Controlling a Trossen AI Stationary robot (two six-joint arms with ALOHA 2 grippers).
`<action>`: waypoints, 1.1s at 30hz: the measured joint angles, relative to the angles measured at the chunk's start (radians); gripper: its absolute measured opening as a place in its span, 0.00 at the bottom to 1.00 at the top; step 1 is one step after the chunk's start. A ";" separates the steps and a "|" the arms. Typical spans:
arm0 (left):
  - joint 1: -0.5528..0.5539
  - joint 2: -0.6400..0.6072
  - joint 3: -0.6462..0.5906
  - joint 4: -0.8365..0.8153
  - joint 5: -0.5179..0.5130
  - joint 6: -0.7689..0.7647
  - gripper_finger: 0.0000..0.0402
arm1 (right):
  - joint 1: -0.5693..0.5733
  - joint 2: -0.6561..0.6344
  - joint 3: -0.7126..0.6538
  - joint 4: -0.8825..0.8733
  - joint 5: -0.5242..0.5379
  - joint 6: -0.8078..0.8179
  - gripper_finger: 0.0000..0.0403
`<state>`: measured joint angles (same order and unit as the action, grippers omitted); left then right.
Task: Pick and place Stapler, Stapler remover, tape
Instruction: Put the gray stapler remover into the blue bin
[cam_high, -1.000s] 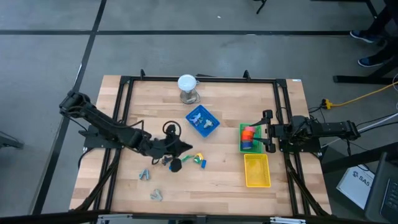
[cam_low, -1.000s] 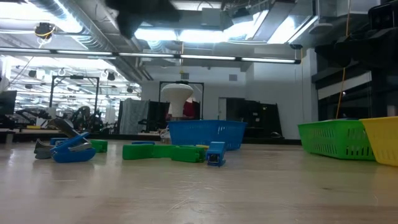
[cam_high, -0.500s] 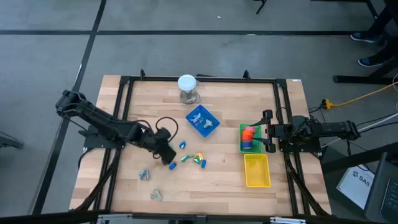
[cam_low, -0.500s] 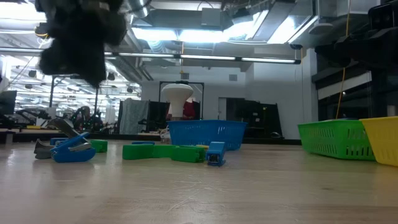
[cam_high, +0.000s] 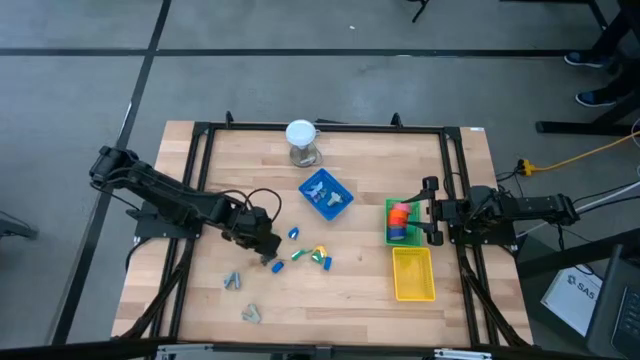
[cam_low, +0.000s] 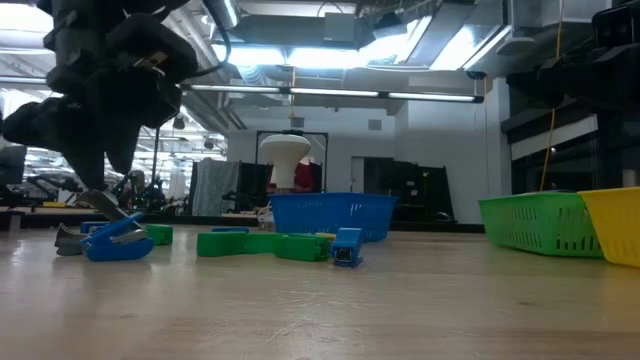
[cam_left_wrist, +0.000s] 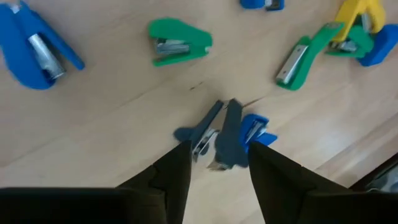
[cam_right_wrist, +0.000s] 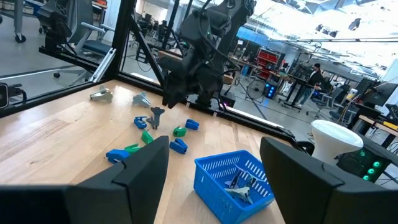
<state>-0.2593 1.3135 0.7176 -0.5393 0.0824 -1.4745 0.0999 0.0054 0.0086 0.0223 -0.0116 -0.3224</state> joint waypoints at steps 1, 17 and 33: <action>0.000 0.000 -0.006 0.015 0.000 0.001 0.38 | 0.000 0.000 0.000 0.000 0.000 0.000 0.64; 0.000 0.000 -0.116 0.218 0.017 0.041 0.22 | 0.000 0.000 0.000 0.000 0.000 0.000 0.64; -0.002 0.001 -0.120 0.259 0.060 0.132 0.01 | 0.000 0.000 0.000 0.000 0.000 0.000 0.64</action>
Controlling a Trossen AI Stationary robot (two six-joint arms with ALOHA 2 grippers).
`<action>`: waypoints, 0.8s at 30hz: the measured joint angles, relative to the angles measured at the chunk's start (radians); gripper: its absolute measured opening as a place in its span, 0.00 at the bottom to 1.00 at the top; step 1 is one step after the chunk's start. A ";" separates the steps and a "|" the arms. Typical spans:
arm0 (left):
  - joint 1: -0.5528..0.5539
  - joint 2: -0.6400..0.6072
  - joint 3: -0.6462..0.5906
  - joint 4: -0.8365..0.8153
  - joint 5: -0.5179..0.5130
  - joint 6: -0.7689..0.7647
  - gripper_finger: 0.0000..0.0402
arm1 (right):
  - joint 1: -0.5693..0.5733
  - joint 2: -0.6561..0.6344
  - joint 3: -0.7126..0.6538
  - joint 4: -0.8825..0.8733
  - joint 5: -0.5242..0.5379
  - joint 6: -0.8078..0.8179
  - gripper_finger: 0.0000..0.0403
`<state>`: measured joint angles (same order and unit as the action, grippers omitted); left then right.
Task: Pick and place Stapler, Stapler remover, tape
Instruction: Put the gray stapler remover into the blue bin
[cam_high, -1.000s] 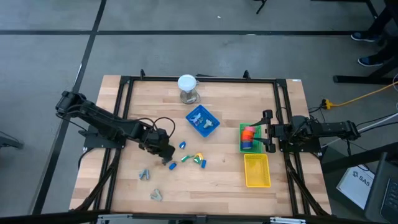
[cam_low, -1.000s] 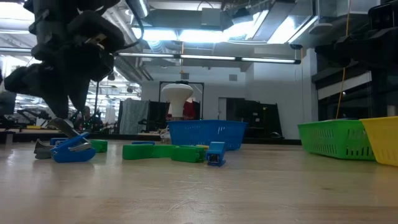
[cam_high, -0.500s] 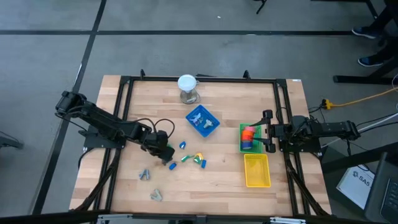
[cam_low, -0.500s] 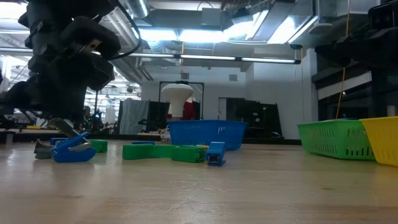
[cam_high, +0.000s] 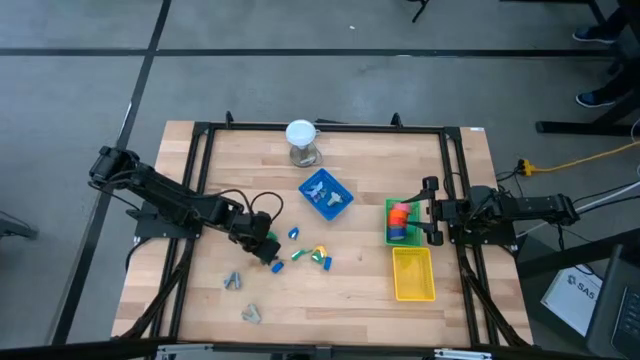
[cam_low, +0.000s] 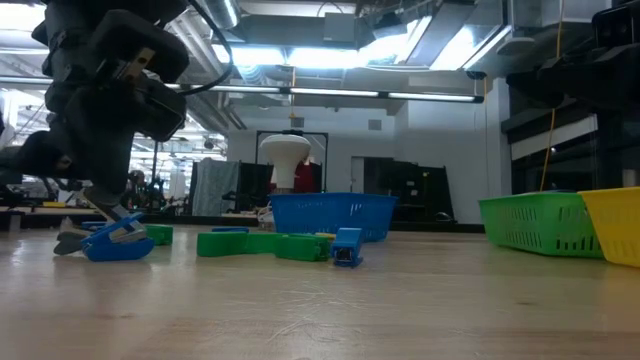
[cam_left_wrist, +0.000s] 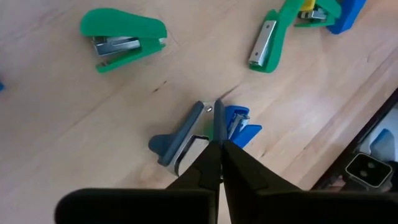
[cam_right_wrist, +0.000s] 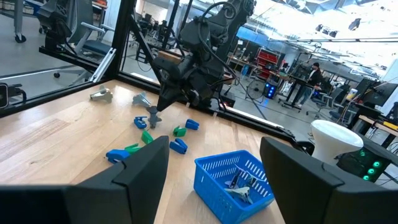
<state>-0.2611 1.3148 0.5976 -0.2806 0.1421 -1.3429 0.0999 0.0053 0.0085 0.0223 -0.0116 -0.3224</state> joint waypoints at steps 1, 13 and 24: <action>0.000 0.000 0.000 0.001 0.000 0.005 0.01 | 0.000 0.000 0.000 0.000 0.000 0.000 0.64; 0.006 0.003 0.012 0.235 -0.001 0.216 0.01 | 0.000 0.000 0.000 0.000 0.000 0.000 0.64; 0.077 0.003 0.045 0.441 -0.036 0.439 0.01 | 0.000 0.000 0.000 0.000 0.000 0.000 0.64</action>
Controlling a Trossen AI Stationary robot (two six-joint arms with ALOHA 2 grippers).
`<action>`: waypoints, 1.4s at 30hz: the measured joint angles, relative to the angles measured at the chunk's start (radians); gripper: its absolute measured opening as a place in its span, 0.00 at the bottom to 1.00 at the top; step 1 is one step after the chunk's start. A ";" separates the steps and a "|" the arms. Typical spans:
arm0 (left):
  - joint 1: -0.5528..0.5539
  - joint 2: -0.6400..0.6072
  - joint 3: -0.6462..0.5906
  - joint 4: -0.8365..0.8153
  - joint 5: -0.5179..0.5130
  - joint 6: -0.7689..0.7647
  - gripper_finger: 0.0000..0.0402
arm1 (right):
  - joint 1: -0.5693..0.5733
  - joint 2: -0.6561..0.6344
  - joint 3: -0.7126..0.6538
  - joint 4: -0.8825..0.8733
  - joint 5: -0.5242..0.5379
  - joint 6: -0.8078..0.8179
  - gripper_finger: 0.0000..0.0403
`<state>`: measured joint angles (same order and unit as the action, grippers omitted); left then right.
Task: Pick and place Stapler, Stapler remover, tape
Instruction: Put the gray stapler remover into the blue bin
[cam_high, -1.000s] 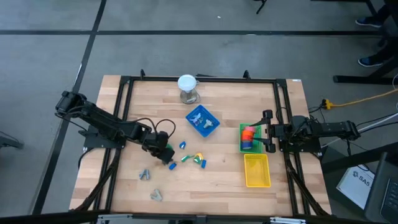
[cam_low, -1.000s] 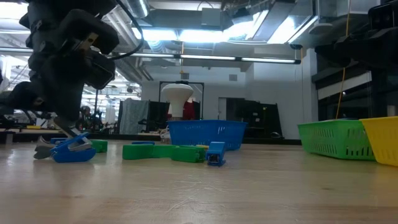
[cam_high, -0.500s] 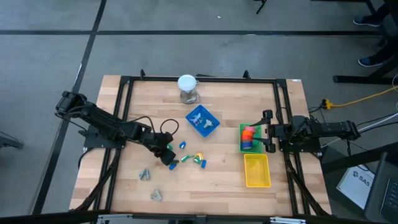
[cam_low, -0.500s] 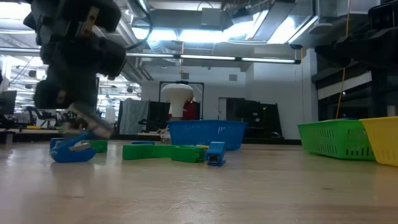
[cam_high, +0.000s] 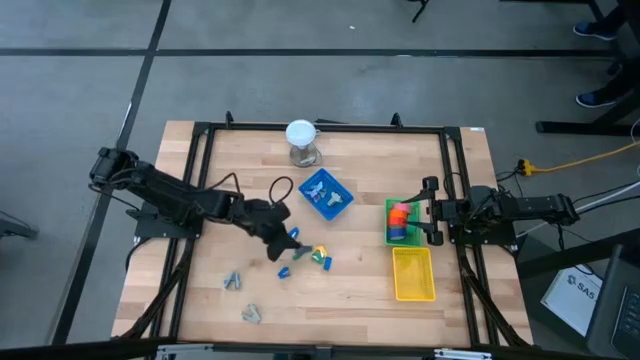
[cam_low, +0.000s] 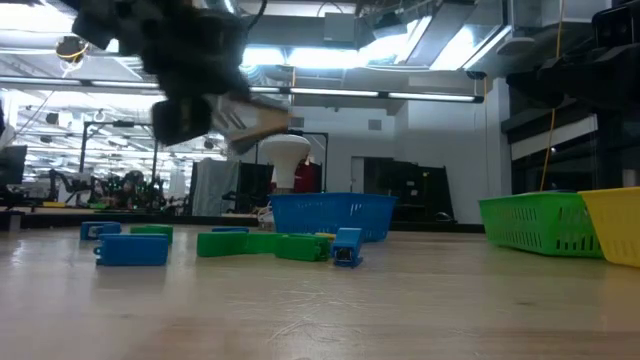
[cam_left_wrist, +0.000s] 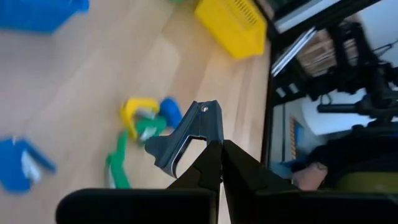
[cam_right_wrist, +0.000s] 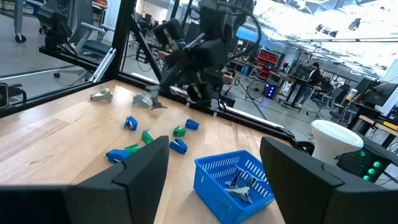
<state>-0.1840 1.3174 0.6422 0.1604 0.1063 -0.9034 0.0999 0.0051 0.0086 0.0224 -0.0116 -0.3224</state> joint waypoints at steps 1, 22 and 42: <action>0.006 0.000 0.000 0.017 0.000 0.017 0.01 | 0.000 0.000 0.000 0.000 0.000 0.000 0.64; 0.120 -0.001 0.000 0.197 -0.039 0.270 0.01 | 0.000 0.000 0.000 0.000 0.000 0.000 0.64; 0.249 -0.001 0.000 0.234 -0.016 0.292 0.01 | 0.000 0.000 0.000 0.000 0.000 0.000 0.64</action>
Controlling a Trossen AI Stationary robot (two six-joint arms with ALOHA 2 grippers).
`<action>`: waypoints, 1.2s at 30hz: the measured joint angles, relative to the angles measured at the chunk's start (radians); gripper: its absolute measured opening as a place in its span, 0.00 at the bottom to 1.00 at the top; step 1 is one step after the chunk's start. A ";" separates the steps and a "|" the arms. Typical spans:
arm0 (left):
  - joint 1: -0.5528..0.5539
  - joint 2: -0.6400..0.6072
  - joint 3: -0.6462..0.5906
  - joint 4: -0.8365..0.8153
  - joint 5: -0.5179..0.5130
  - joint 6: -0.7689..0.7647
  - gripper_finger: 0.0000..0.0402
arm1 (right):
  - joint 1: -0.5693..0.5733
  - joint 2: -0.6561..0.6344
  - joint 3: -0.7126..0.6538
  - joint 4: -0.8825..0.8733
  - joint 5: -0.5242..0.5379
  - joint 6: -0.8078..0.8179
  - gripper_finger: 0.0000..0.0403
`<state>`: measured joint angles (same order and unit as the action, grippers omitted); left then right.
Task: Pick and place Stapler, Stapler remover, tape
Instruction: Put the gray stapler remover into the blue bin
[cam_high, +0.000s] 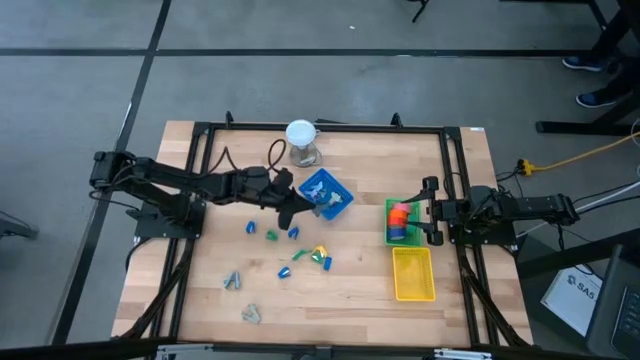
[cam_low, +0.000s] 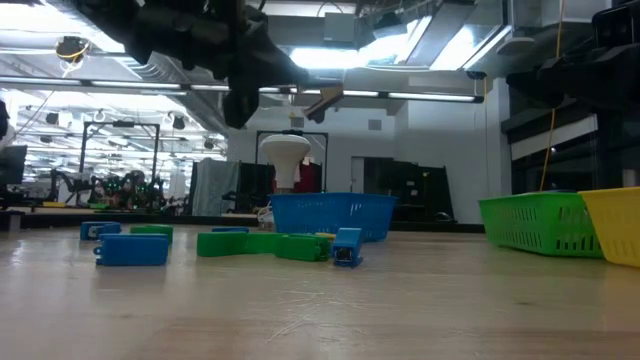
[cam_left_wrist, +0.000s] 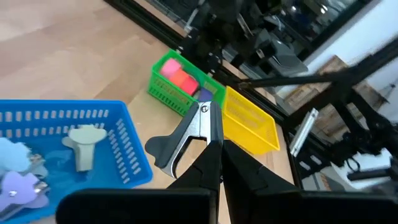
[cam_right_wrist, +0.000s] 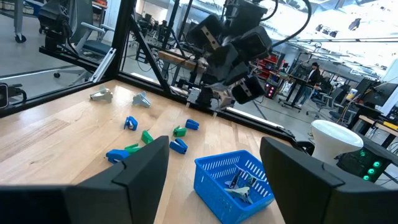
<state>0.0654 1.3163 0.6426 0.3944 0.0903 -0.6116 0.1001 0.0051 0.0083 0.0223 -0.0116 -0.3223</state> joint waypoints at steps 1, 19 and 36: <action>0.006 0.000 0.000 0.000 -0.008 -0.012 0.01 | 0.000 0.000 0.000 0.000 0.000 0.000 0.64; 0.086 0.237 0.089 0.055 -0.060 -0.081 0.01 | 0.000 0.000 0.000 0.000 0.000 0.000 0.64; 0.141 0.365 0.316 -0.312 -0.094 -0.024 0.01 | 0.000 0.000 0.000 0.000 0.000 0.000 0.64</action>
<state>0.2062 1.6814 0.9591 0.0826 -0.0038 -0.6357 0.0998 0.0055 0.0086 0.0224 -0.0113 -0.3225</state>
